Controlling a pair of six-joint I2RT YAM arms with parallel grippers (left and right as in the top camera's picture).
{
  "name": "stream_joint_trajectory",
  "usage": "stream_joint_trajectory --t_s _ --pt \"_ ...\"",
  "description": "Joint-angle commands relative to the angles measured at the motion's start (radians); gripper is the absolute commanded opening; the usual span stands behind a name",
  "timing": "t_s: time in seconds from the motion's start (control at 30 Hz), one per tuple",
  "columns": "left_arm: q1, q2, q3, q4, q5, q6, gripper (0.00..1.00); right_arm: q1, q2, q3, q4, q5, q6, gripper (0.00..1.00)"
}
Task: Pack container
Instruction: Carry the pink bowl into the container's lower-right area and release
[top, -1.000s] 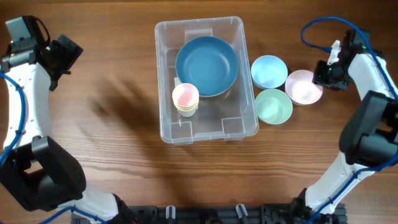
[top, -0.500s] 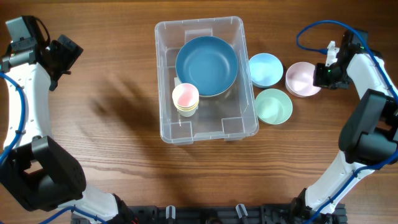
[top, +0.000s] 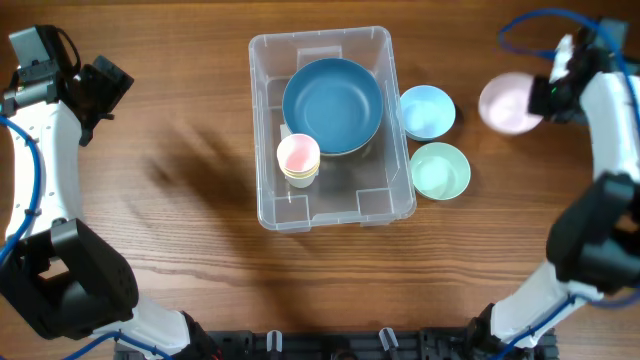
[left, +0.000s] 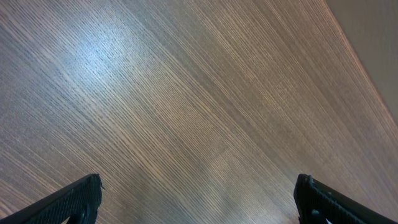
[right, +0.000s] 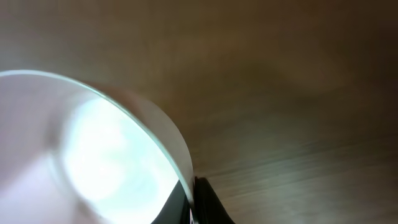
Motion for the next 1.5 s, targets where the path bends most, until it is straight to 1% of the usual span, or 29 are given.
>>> stream_joint_trajectory --t_s 0.0,0.13,0.2,0.43,0.53,0.77,0.97,1.0,1.07,1.1,1.17,1.3,1.47 --pt "0.003 0.007 0.010 0.000 0.001 0.005 1.00 0.045 -0.172 0.060 -0.005 -0.125 0.026 0.04" --pt "0.003 0.007 0.010 0.000 0.001 0.005 1.00 0.128 -0.250 0.060 -0.035 -0.196 0.027 0.04" --pt "0.003 0.007 0.010 0.000 0.001 0.005 1.00 0.196 -0.268 0.060 -0.068 -0.222 0.027 0.04" --pt "0.003 0.008 0.010 0.000 0.001 0.005 1.00 0.442 -0.262 0.013 -0.160 -0.219 0.026 0.04" --pt "0.003 0.007 0.010 0.000 0.001 0.005 1.00 0.530 -0.253 -0.029 -0.198 -0.177 0.040 0.04" --pt "0.003 0.007 0.010 0.000 0.001 0.005 1.00 0.615 -0.250 -0.166 -0.207 -0.163 0.061 0.04" --pt "0.003 0.007 0.010 0.000 0.001 0.005 1.00 0.619 -0.250 -0.194 -0.198 -0.191 0.060 0.04" --pt "0.003 0.007 0.010 0.000 0.001 0.005 1.00 0.619 -0.250 -0.194 -0.191 -0.196 0.060 0.06" --pt "0.003 0.007 0.010 0.000 0.001 0.005 1.00 0.619 -0.250 -0.194 -0.175 -0.217 0.060 0.47" --pt "0.003 0.008 0.010 0.000 0.001 0.005 1.00 0.619 -0.250 -0.194 -0.165 -0.228 0.058 0.51" --pt "0.003 0.008 0.010 0.000 0.001 0.005 1.00 0.619 -0.251 -0.191 -0.141 -0.238 0.050 0.54" --pt "0.003 0.008 0.010 0.000 0.001 0.005 1.00 0.616 -0.251 -0.124 -0.131 -0.217 0.054 0.55" --pt "0.003 0.008 0.010 0.000 0.001 0.005 1.00 0.571 -0.255 -0.005 -0.124 -0.012 0.146 0.56"
